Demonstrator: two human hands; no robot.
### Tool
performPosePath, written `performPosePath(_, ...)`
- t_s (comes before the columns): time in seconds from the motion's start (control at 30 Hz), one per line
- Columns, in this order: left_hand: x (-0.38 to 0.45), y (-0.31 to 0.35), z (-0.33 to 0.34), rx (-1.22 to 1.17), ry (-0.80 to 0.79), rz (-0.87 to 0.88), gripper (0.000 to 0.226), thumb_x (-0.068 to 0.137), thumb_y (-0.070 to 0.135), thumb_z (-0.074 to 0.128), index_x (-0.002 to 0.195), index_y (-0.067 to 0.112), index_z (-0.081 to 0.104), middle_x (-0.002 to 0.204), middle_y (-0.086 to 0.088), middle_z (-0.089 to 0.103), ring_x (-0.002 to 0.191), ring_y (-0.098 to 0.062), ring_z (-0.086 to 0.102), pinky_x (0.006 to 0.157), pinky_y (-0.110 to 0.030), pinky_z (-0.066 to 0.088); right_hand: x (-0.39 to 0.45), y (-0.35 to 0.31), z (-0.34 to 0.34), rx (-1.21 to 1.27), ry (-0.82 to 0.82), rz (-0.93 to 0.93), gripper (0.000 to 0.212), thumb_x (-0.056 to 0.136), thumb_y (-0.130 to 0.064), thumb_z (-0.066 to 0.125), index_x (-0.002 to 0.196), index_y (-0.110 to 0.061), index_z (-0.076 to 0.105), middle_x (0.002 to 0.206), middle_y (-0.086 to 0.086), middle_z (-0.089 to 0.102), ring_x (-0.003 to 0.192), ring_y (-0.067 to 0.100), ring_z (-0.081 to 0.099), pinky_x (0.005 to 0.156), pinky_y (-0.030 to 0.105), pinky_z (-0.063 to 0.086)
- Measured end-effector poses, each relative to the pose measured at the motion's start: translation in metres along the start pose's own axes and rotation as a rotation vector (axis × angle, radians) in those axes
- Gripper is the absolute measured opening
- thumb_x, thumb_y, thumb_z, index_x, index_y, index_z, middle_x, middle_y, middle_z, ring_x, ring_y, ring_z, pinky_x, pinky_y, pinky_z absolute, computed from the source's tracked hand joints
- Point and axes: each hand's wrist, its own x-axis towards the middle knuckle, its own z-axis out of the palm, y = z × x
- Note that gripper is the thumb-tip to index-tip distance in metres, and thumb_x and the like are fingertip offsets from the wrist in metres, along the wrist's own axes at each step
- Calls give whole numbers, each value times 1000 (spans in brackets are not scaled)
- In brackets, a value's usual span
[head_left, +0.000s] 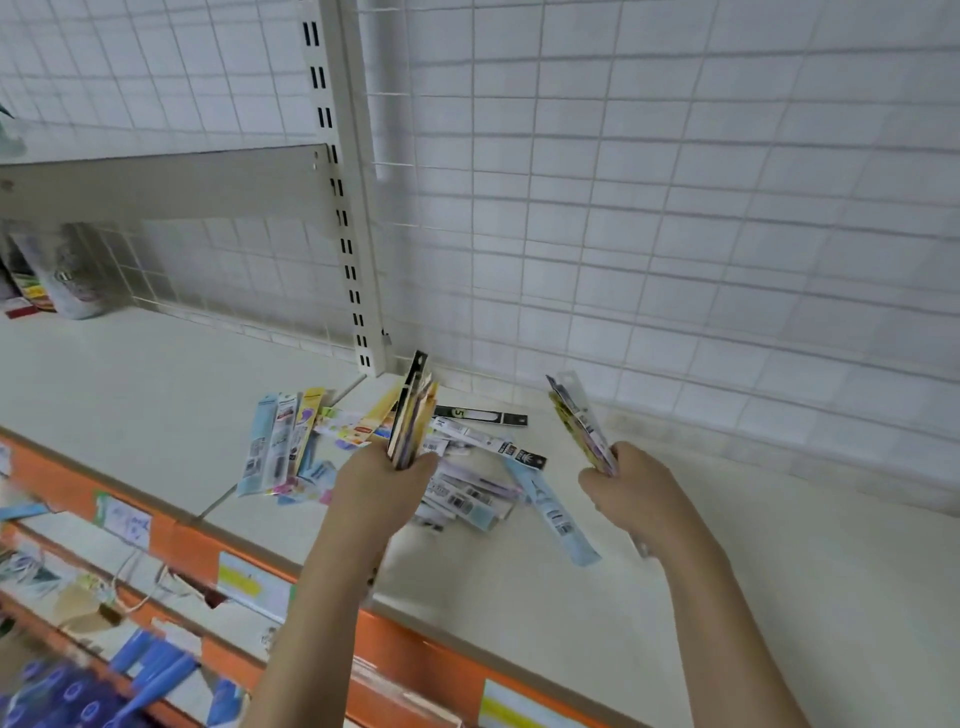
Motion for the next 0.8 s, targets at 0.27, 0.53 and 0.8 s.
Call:
performPosePath(0.27, -7, -9, -2, 76, 24, 88, 43, 87, 29, 60, 56, 16, 34, 50, -2, 36, 49, -20, 35, 48, -29, 27, -7, 2, 13, -107, 22, -84, 18, 93, -30, 45, 90, -15, 55, 90, 7, 66, 86, 28, 64, 73, 33, 50)
performPosePath(0.53, 0, -12, -30, 61, 164, 101, 39, 91, 24, 53, 58, 16, 34, 52, -2, 37, 49, -19, 37, 48, -29, 27, 13, -35, 31, -229, -41, -115, 24, 85, -14, 47, 64, -17, 38, 69, 3, 49, 58, 21, 47, 46, 24, 31)
performPosePath(0.8, 6, -28, -59, 78, 246, 56, 39, 90, 25, 56, 57, 14, 38, 51, -3, 41, 49, -19, 38, 48, -28, 28, 44, -76, 70, -269, -43, -237, 14, 85, -14, 49, 98, -10, 52, 85, 6, 53, 75, 27, 51, 60, 27, 39)
